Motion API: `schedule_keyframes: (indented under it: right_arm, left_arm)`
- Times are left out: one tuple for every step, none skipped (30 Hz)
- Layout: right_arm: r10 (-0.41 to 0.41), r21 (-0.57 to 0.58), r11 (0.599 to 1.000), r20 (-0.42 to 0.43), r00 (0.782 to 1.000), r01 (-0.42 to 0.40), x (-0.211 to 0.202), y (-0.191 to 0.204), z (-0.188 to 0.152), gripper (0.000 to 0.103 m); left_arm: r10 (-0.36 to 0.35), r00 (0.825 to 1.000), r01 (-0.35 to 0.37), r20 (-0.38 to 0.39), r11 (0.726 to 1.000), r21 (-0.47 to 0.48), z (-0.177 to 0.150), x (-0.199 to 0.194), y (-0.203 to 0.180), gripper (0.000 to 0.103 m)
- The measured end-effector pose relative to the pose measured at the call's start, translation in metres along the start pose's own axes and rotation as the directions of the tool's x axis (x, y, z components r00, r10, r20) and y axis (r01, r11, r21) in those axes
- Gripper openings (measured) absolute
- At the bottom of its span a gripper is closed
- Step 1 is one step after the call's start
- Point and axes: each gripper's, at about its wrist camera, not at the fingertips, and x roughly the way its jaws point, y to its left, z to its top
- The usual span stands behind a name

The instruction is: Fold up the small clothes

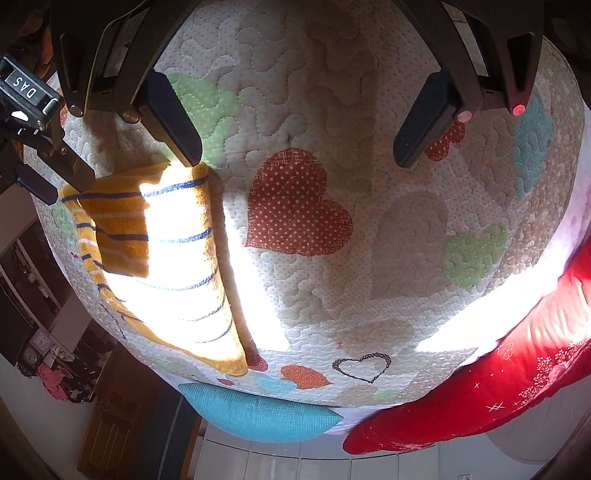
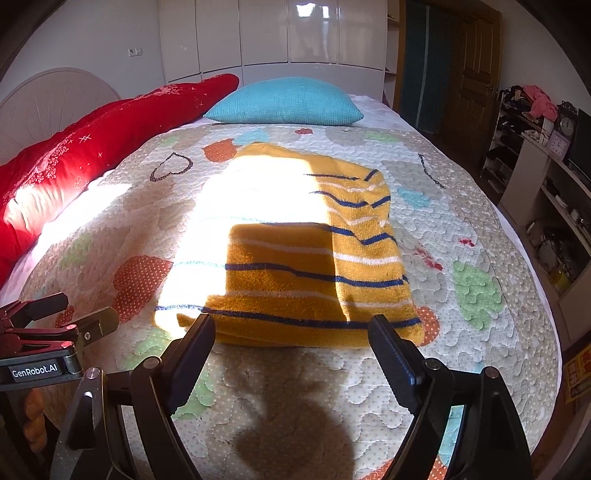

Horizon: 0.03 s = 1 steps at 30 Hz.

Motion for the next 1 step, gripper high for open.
schedule_keyframes:
  right_arm:
    - [0.000, -0.003, 1.000, -0.001, 1.000, 0.000, 0.0010, 0.0016, -0.0003, 0.088]
  left_arm:
    - [0.001, 1.000, -0.001, 0.000, 1.000, -0.006, 0.0008, 0.0010, 0.0034, 0.103]
